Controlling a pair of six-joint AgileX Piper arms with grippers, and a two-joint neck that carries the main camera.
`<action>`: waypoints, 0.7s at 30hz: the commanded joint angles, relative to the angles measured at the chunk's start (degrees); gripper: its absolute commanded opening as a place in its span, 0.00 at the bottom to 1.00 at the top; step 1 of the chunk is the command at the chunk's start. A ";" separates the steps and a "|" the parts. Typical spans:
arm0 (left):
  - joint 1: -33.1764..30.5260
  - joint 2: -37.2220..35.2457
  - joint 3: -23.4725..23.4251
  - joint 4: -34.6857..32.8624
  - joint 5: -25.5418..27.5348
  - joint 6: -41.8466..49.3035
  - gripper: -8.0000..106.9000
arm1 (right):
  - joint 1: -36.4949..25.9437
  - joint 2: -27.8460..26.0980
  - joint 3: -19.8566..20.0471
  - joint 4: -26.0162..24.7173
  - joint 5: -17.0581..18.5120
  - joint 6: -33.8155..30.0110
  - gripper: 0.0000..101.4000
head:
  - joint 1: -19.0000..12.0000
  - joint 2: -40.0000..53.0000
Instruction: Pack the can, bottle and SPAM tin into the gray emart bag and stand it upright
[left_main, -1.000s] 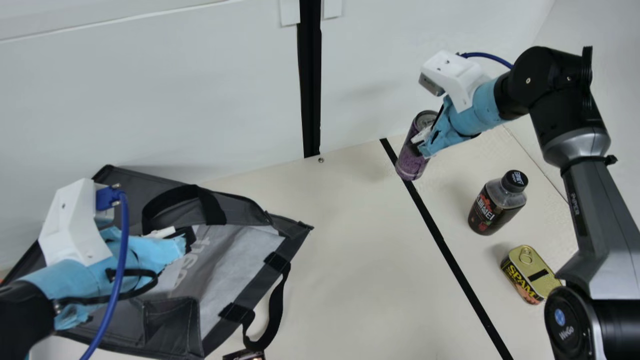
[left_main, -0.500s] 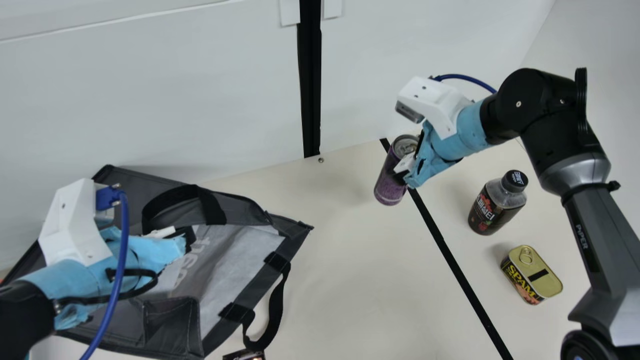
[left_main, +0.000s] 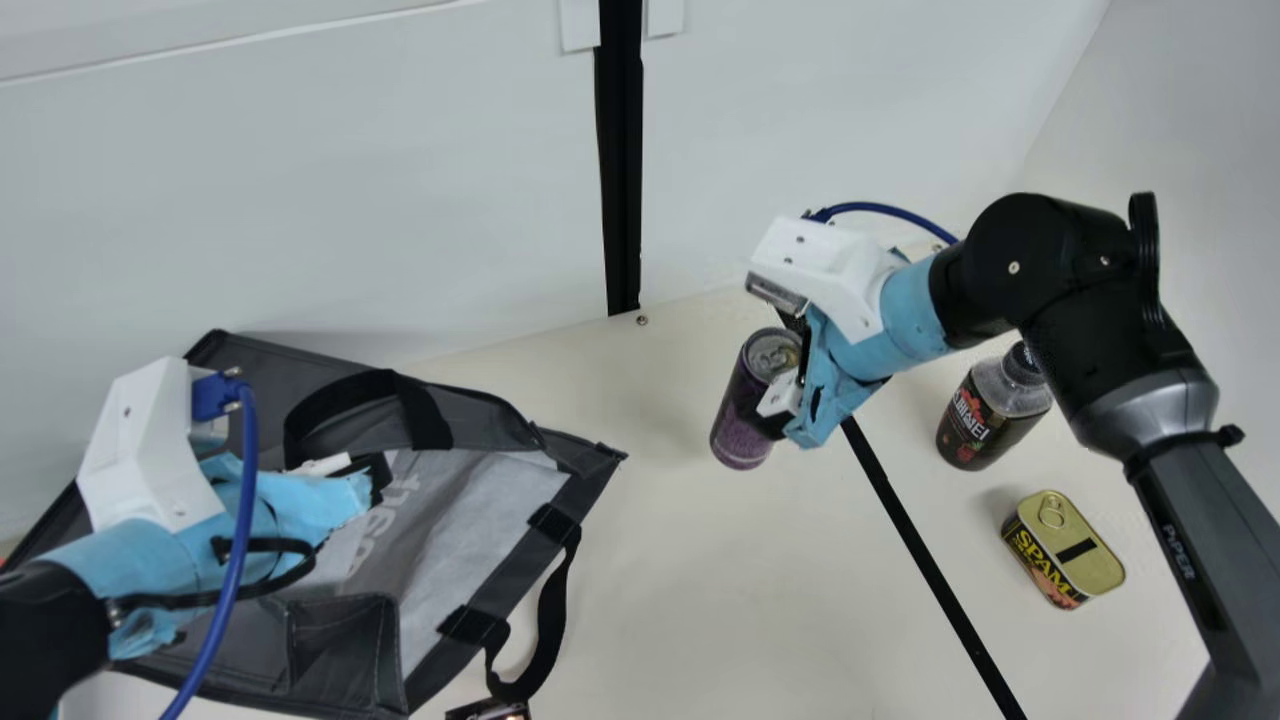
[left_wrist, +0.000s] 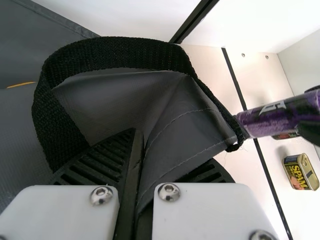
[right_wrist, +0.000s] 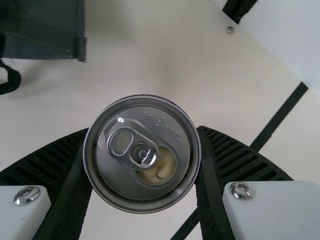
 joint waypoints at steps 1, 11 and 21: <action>0.00 0.00 0.00 0.00 0.00 0.00 0.00 | 0.58 -0.83 1.51 0.27 0.03 -0.66 0.00 | -1.30 -0.05; 0.00 0.00 0.00 0.00 0.00 0.00 0.00 | 4.84 -4.75 7.02 1.36 0.03 -3.16 0.00 | -1.30 -0.05; 0.00 0.00 0.00 0.00 0.00 0.00 0.00 | 9.02 -8.40 11.10 3.85 0.03 -5.04 0.00 | -1.30 -0.05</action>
